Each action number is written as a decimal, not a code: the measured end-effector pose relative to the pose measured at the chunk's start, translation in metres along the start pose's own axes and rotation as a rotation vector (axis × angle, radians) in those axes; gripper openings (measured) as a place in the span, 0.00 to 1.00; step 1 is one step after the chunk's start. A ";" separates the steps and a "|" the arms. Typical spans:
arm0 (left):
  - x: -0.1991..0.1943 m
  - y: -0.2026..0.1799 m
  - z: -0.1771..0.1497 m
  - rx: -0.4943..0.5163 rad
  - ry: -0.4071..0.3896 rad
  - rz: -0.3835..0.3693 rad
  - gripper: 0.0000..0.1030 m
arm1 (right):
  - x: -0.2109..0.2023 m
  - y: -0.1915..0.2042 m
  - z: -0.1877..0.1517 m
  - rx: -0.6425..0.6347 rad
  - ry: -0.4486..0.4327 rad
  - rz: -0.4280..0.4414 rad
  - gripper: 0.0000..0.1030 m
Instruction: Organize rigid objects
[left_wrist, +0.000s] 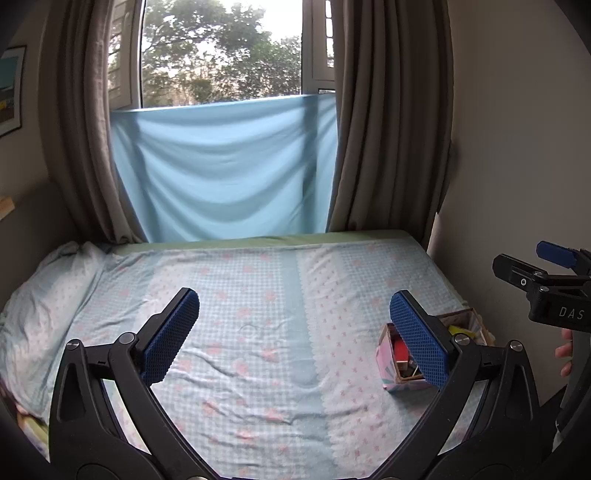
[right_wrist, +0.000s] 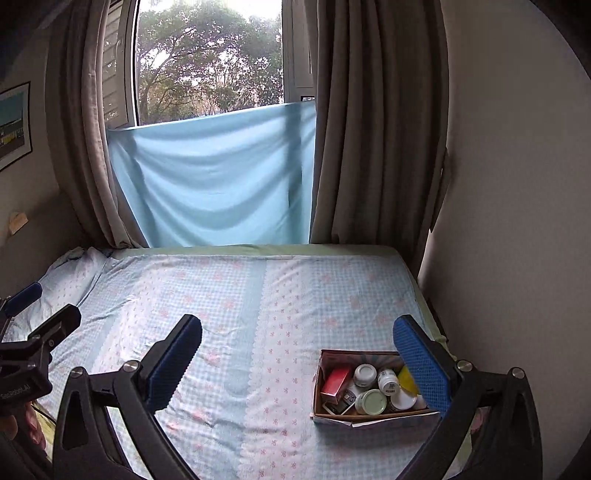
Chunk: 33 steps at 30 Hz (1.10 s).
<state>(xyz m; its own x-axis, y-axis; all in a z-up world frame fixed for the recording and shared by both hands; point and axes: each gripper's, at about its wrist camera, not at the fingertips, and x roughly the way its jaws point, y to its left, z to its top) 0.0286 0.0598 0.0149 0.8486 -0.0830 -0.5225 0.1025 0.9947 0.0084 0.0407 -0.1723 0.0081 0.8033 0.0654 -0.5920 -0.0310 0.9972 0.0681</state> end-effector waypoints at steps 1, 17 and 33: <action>-0.002 -0.001 -0.001 -0.002 -0.001 -0.004 1.00 | 0.000 0.000 0.000 -0.001 -0.003 -0.002 1.00; -0.014 -0.004 -0.007 -0.027 -0.016 0.011 1.00 | -0.010 0.003 -0.002 -0.003 -0.016 -0.006 1.00; -0.016 -0.006 -0.005 -0.026 -0.028 0.027 1.00 | -0.014 -0.003 -0.004 0.009 -0.022 -0.006 1.00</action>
<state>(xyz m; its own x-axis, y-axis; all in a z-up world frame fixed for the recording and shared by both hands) 0.0119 0.0559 0.0190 0.8651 -0.0571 -0.4983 0.0658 0.9978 0.0000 0.0267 -0.1764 0.0128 0.8165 0.0584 -0.5744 -0.0208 0.9972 0.0718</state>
